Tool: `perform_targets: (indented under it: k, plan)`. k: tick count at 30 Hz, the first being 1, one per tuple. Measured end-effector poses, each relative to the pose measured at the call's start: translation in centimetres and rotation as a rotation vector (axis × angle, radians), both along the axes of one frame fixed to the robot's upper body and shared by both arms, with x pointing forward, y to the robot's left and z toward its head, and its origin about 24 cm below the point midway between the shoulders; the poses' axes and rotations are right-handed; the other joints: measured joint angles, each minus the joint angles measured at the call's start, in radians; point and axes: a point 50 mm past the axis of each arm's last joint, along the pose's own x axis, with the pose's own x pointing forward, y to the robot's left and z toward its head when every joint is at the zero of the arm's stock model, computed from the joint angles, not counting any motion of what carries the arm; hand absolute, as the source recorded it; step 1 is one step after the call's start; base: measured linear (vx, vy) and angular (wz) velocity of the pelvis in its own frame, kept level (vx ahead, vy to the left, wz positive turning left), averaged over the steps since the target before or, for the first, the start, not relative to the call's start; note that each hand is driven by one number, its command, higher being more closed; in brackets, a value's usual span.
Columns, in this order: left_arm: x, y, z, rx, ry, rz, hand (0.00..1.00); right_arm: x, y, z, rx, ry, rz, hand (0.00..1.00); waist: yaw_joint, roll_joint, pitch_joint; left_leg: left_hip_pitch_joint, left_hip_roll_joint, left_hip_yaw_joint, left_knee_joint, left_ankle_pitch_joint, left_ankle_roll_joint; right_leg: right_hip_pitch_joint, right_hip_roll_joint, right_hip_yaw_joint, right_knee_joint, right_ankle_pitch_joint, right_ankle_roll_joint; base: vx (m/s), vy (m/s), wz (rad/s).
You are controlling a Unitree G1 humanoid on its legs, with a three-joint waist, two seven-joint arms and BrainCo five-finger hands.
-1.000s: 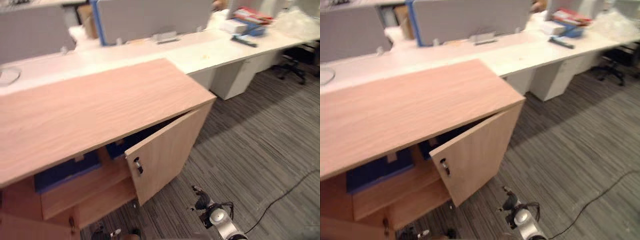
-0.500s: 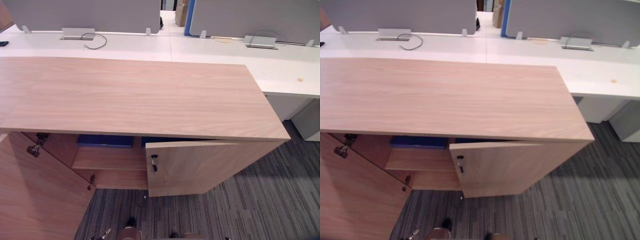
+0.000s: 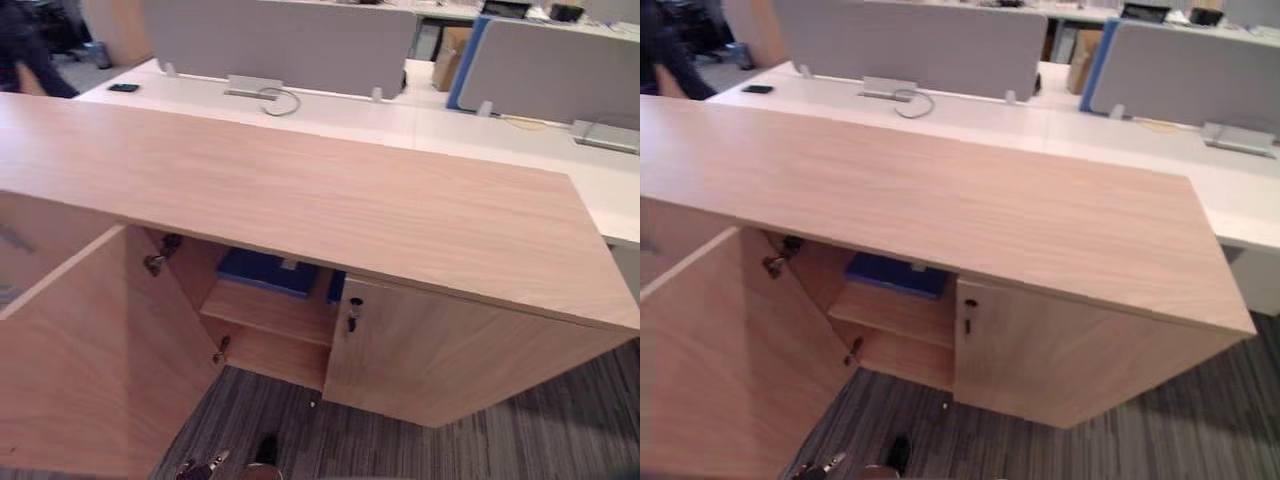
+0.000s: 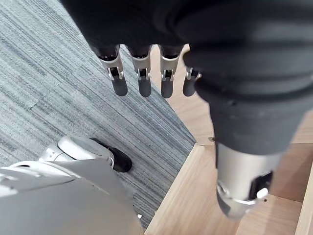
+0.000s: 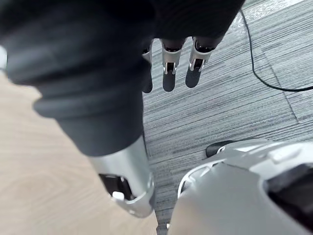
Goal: Walk over to the cabinet, pick up the folder, carry it to the office cabinet, place the folder inside the office cabinet, then close the office cabinet door
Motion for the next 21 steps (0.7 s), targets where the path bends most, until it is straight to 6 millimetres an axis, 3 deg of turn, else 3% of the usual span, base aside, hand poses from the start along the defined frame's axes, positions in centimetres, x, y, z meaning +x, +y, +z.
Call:
perform_targets:
  k: [4, 5, 6, 7, 8, 9, 10, 11, 13, 14, 15, 16, 18, 21]
  plan:
    - [0.4, 0.1, 0.1, 0.027, 0.014, -0.099, 0.00, 1.1, -0.1, 0.0, 0.003, -0.013, 0.006, 0.00, -0.011, 0.011, 0.013, -0.023, 0.004, 0.256, -0.017, -0.052, 0.116, 0.019, -0.050, -0.081, -0.022, 0.002, 0.009, -0.01, 0.117, 0.82]
    - [0.6, 0.2, 0.2, 0.036, 0.014, -0.115, 0.00, 1.3, 0.2, 0.0, 0.008, -0.008, 0.016, 0.00, -0.018, -0.010, 0.024, -0.052, 0.020, 0.375, 0.048, -0.075, 0.153, 0.023, -0.085, -0.123, -0.032, 0.021, 0.015, 0.06, 0.161, 0.93]
    - [0.8, 0.2, 0.1, 0.035, 0.018, -0.125, 0.00, 1.6, -0.4, 0.1, -0.007, -0.009, 0.016, 0.00, -0.014, 0.016, 0.048, -0.088, 0.079, 0.490, 0.224, -0.070, 0.176, 0.031, -0.103, -0.167, 0.014, 0.022, 0.029, 0.08, 0.180, 0.84]
    - [0.3, -0.5, -0.1, 0.017, 0.033, -0.125, 0.00, 1.7, -1.0, 0.2, -0.025, -0.010, 0.014, 0.00, -0.010, 0.040, 0.054, -0.085, 0.103, 0.520, 0.277, -0.042, 0.190, 0.037, -0.096, -0.187, 0.044, 0.011, 0.040, 0.09, 0.130, 0.81]
    - [0.1, -0.6, -0.2, 0.014, 0.040, -0.129, 0.00, 1.9, -1.5, 0.3, -0.038, -0.008, 0.013, 0.00, -0.022, 0.053, 0.060, -0.090, 0.088, 0.513, 0.284, -0.053, 0.165, 0.040, -0.104, -0.187, 0.078, -0.014, 0.036, 0.06, 0.118, 1.11]
    - [0.2, -0.9, -0.2, 0.009, 0.038, -0.139, 0.00, 2.2, -1.7, 0.4, -0.039, -0.009, 0.010, 0.00, -0.024, 0.071, 0.071, -0.092, 0.055, 0.458, 0.221, -0.006, 0.144, 0.042, -0.082, -0.183, 0.046, -0.024, 0.018, -0.03, 0.084, 1.33]
    - [0.3, -0.9, -0.2, 0.011, 0.039, -0.141, 0.00, 2.3, -1.6, 0.4, -0.035, -0.013, 0.009, 0.00, -0.027, 0.064, 0.069, -0.091, 0.027, 0.433, 0.170, 0.036, 0.134, 0.044, -0.065, -0.180, 0.009, -0.014, 0.005, -0.08, 0.059, 1.50]
    - [0.4, -0.8, -0.3, 0.013, 0.044, -0.144, 0.00, 2.2, -1.3, 0.3, -0.028, -0.008, 0.006, 0.00, -0.039, 0.048, 0.073, -0.083, 0.000, 0.429, 0.132, 0.020, 0.140, 0.055, -0.083, -0.203, -0.022, 0.005, 0.024, -0.08, 0.084, 1.04]
    - [-0.7, -0.6, -0.6, 0.000, 0.088, -0.088, 0.00, 2.3, -1.0, 0.2, -0.020, -0.007, 0.003, 0.00, -0.032, 0.043, 0.077, -0.051, 0.075, 0.572, 0.392, -0.187, 0.125, 0.055, -0.142, -0.269, 0.022, 0.019, 0.047, 0.09, 0.146, 0.76]
    - [-1.6, -0.8, -0.8, -0.009, 0.110, -0.072, 0.00, 2.2, -1.4, 0.3, -0.031, -0.005, 0.002, 0.00, -0.032, 0.052, 0.077, -0.006, 0.093, 0.574, 0.379, -0.208, 0.077, 0.068, -0.154, -0.281, 0.036, 0.022, 0.052, 0.15, 0.106, 0.57]
    - [-1.6, -1.1, -0.9, -0.017, 0.110, -0.072, 0.00, 2.3, -1.6, 0.4, -0.035, -0.007, 0.004, 0.00, -0.035, 0.059, 0.080, 0.006, 0.072, 0.555, 0.336, -0.207, 0.067, 0.069, -0.157, -0.291, 0.034, 0.027, 0.062, 0.08, 0.121, 0.59]
    - [-1.3, -0.9, -0.8, -0.008, 0.107, -0.088, 0.00, 2.5, -1.4, 0.4, -0.033, -0.012, 0.004, 0.00, -0.039, 0.057, 0.083, 0.025, 0.028, 0.544, 0.248, -0.180, 0.089, 0.061, -0.165, -0.304, 0.018, 0.040, 0.074, -0.02, 0.133, 0.55]
    - [-1.2, -0.6, -0.7, -0.001, 0.106, -0.103, 0.00, 2.6, -1.1, 0.3, -0.025, -0.013, 0.002, 0.00, -0.040, 0.043, 0.085, 0.053, -0.040, 0.514, 0.088, -0.085, 0.097, 0.062, -0.171, -0.334, -0.036, 0.083, 0.070, -0.07, 0.135, 0.58]
    - [-1.4, -0.8, -0.8, 0.001, 0.116, -0.122, 0.00, 2.7, -1.2, 0.4, -0.027, -0.017, 0.005, 0.00, -0.041, 0.049, 0.088, 0.102, -0.090, 0.480, -0.092, 0.018, 0.097, 0.061, -0.168, -0.357, -0.065, 0.102, 0.083, -0.06, 0.086, 0.37]
